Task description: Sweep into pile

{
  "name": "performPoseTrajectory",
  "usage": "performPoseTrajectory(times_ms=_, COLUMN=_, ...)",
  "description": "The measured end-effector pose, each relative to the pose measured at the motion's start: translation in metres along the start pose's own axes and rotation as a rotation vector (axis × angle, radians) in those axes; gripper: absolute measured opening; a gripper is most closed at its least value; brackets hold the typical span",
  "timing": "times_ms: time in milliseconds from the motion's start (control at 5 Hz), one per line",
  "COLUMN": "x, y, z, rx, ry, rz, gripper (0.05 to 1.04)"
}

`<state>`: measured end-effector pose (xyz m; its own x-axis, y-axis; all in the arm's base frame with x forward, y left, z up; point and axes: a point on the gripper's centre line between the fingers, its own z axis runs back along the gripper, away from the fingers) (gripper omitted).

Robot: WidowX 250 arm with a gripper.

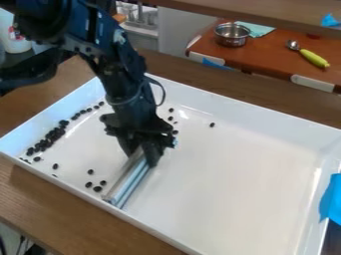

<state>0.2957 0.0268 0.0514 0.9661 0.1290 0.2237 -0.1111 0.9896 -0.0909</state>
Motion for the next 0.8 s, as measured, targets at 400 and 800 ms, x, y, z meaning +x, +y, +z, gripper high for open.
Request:
performPoseTrajectory(times_ms=400, x=0.009, y=0.042, z=0.001, rx=0.042, ry=-0.005, rz=-0.010, gripper=0.376)
performPoseTrajectory(times_ms=800, x=0.013, y=0.089, z=0.004, rx=0.100, ry=-0.023, rz=-0.064, gripper=0.376)
